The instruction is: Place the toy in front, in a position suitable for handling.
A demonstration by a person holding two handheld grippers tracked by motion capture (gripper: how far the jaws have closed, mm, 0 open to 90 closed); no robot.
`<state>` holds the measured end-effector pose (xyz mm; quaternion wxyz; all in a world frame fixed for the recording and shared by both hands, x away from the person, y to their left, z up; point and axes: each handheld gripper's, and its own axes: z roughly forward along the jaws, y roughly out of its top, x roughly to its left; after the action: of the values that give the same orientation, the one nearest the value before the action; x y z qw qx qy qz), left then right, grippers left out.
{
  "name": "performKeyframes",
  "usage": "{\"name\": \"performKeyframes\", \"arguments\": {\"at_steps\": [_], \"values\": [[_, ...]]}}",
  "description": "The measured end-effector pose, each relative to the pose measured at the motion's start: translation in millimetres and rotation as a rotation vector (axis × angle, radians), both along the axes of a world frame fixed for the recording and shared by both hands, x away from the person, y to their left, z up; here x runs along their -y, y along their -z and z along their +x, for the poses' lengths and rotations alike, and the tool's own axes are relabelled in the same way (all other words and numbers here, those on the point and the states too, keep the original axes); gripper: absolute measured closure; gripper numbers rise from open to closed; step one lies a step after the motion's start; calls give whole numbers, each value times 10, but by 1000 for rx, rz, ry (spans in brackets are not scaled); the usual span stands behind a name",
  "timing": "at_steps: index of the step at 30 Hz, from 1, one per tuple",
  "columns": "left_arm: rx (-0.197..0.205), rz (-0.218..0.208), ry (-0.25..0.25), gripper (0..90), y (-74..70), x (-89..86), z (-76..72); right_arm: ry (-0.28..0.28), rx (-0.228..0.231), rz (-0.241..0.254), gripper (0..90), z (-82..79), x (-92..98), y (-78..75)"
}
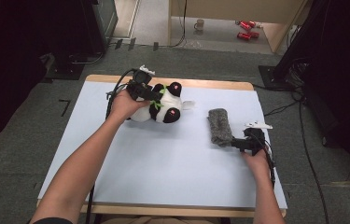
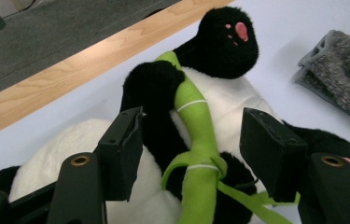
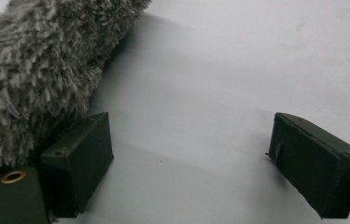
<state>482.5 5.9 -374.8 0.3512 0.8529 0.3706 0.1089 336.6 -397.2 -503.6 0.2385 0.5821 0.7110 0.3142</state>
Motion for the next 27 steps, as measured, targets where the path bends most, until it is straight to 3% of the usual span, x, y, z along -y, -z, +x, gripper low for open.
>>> {"name": "performKeyframes", "arguments": {"at_steps": [6, 9, 12, 16, 24, 27], "values": [[-19, 39, -2, 400, 194, 87, 28, 0, 0, 0, 130, 0, 0, 0], [-7, -3, -38, 417, 237, 68, 35, 0, 0, 0, 130, 0, 0, 0], [-7, -35, -54, 532, 267, 52, 18, 0, 0, 0, 130, 0, 0, 0], [20, -2, -53, 739, 225, 110, -75, 0, 0, 0, 130, 0, -1, 0], [23, -17, -59, 773, 62, 59, -186, 0, 0, 0, 130, 0, 0, 0], [56, -40, -66, 774, -51, 20, -282, 0, 0, 0, 130, 0, 0, 0]]}}
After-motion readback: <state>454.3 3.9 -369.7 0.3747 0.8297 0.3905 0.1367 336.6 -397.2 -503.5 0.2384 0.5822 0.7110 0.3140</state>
